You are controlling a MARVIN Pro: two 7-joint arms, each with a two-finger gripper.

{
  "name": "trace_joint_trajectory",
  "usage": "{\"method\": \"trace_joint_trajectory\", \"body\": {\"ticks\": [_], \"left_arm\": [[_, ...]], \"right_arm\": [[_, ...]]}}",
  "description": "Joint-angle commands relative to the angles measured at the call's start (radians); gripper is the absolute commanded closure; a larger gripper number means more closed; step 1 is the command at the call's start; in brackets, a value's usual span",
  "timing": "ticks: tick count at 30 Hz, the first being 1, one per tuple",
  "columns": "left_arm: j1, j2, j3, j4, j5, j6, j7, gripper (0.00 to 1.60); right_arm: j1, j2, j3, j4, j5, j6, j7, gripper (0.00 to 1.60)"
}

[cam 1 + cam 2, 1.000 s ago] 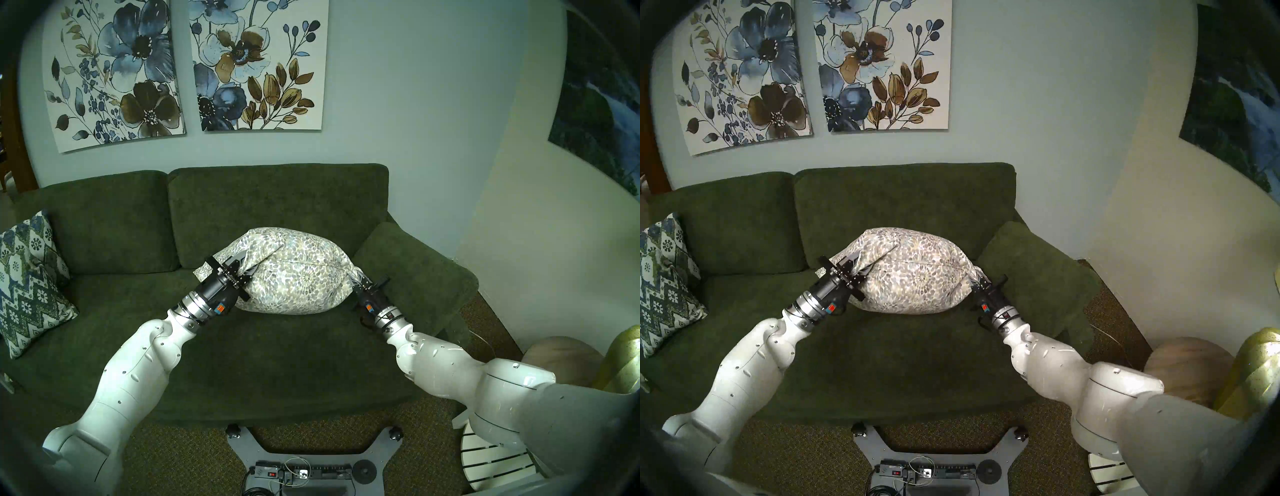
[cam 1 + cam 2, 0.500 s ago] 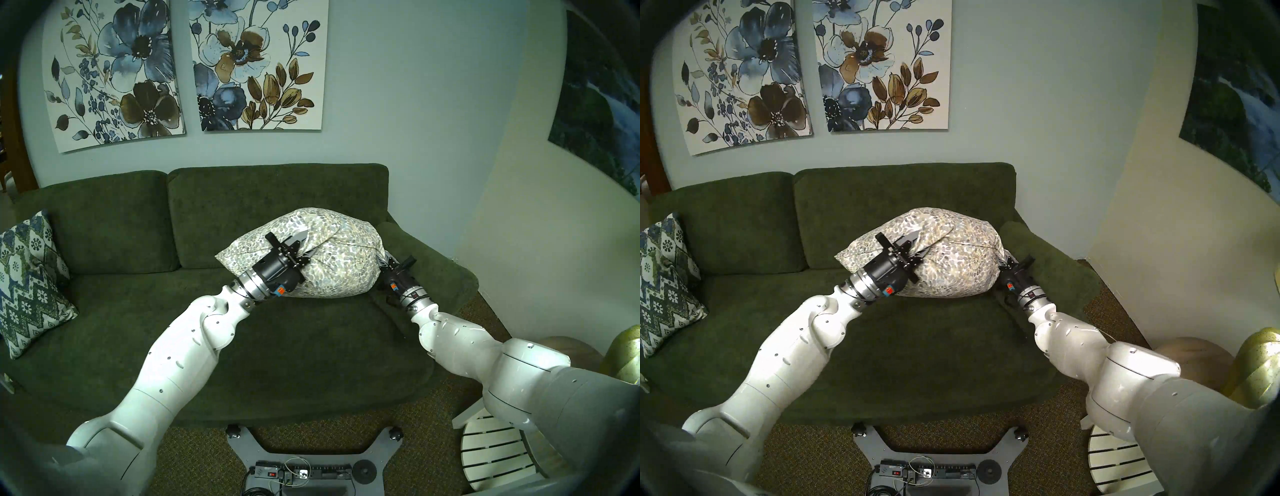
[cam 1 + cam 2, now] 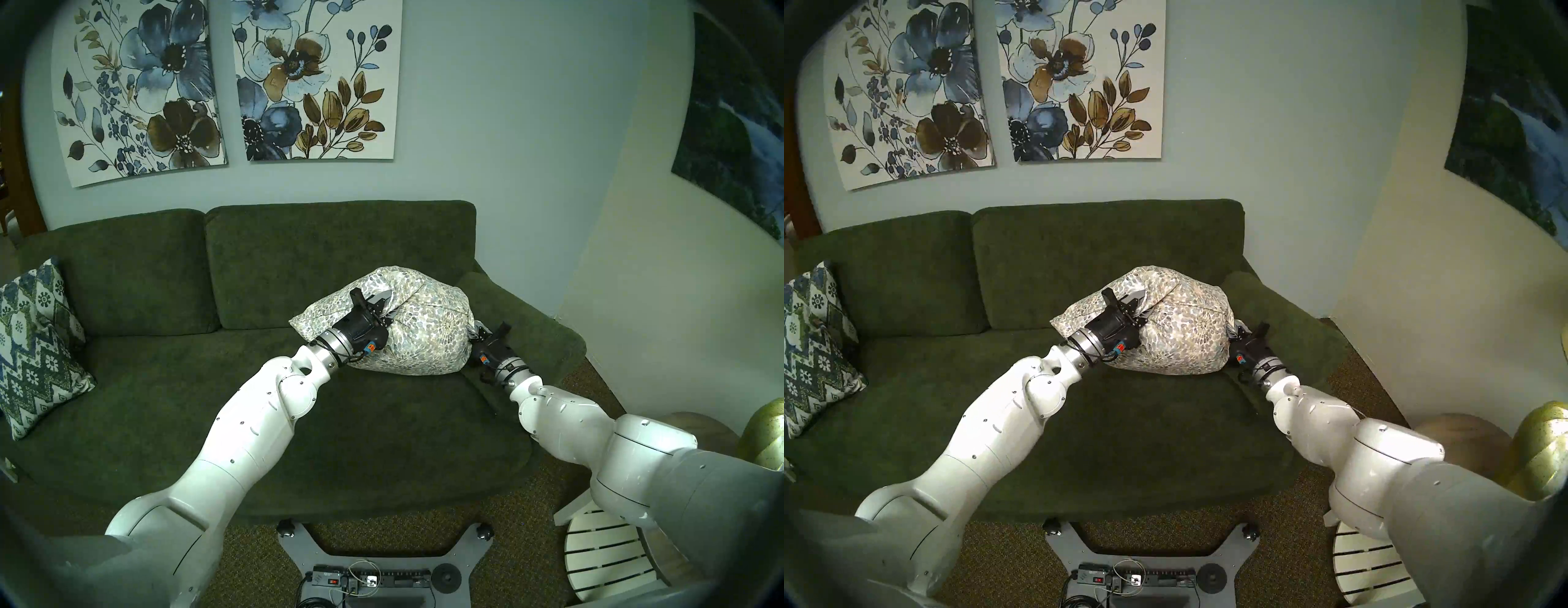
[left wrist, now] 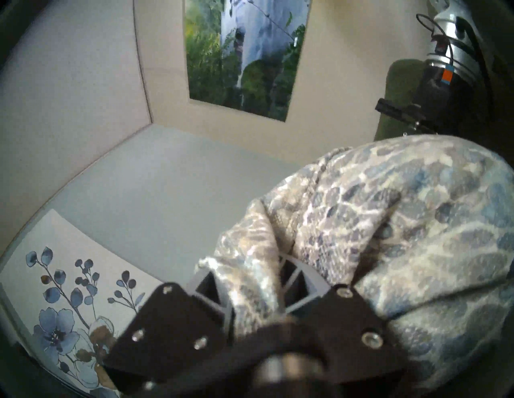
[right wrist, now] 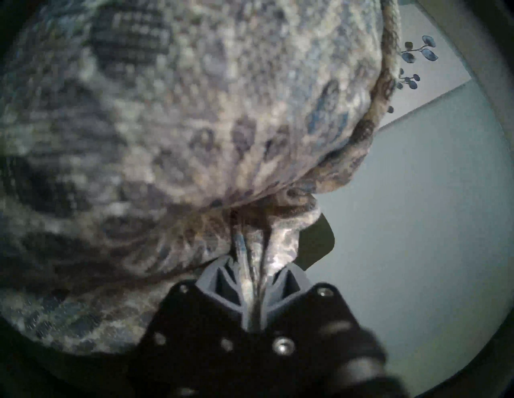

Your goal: Fluff a cushion

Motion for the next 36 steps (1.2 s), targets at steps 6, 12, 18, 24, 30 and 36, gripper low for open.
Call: {"method": "trace_joint_trajectory", "body": {"ticks": [6,12,18,24,30,36], "left_arm": [[0.029,-0.02,0.02,0.179,0.014,0.03,-0.007,1.6],[0.061,-0.02,0.031,0.271,0.019,0.031,0.001,1.6],[0.108,-0.008,0.047,0.349,0.028,0.024,0.005,1.6],[0.127,0.005,0.053,0.404,0.03,0.012,0.018,1.6],[0.129,0.01,0.056,0.437,0.032,-0.009,0.034,1.6],[0.109,0.019,0.042,0.451,0.029,-0.036,0.052,1.6]], "right_arm": [[-0.037,-0.077,-0.019,0.007,-0.003,0.048,0.047,1.6],[-0.072,-0.093,-0.028,0.022,0.0,0.078,0.075,1.6],[-0.103,-0.09,-0.032,0.041,0.003,0.097,0.103,1.6],[-0.126,-0.099,-0.04,0.055,0.002,0.111,0.129,1.6],[-0.145,-0.113,-0.045,0.069,0.002,0.124,0.148,1.6],[-0.151,-0.119,-0.043,0.079,0.005,0.132,0.159,1.6]]}}
